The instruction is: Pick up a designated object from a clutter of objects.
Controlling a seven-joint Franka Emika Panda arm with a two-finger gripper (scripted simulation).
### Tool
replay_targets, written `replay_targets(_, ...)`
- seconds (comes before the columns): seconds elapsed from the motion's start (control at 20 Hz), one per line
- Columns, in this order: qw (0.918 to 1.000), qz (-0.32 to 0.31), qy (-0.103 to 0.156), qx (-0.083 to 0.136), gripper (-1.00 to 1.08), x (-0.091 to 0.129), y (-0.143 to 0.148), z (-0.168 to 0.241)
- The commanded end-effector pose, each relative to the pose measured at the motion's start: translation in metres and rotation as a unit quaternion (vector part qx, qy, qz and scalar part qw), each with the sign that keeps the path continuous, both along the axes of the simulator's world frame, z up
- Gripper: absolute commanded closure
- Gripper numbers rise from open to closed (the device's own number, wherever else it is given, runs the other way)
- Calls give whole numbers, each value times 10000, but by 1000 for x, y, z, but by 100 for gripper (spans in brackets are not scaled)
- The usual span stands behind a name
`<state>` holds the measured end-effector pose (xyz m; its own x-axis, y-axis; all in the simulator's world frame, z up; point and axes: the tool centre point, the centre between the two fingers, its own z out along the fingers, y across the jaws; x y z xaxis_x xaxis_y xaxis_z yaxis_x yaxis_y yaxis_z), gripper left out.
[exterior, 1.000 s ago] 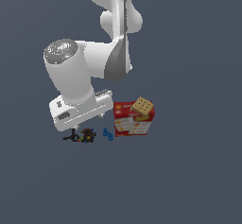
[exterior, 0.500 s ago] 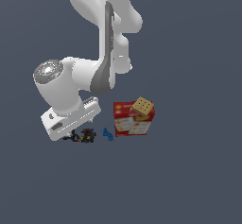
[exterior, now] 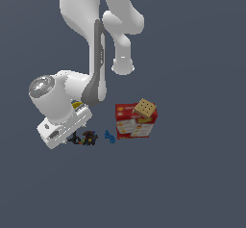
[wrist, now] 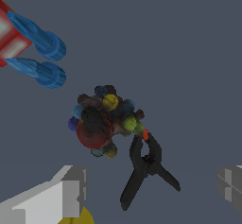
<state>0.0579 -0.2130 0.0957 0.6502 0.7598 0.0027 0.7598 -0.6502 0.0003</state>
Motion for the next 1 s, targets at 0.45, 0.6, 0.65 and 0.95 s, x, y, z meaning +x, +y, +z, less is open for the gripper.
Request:
replay_targets(0.45, 9987, 512, 8, -9, -92, -8, -26, -30)
replay_targets(0.6, 9985, 545, 9, -10, -92, -8, -28, -32)
replay_targets(0.65, 9985, 547, 9, -10, -92, -8, -28, -32)
replay_targets(0.95, 9986, 532, 12, -9, -92, -9, -28, -40)
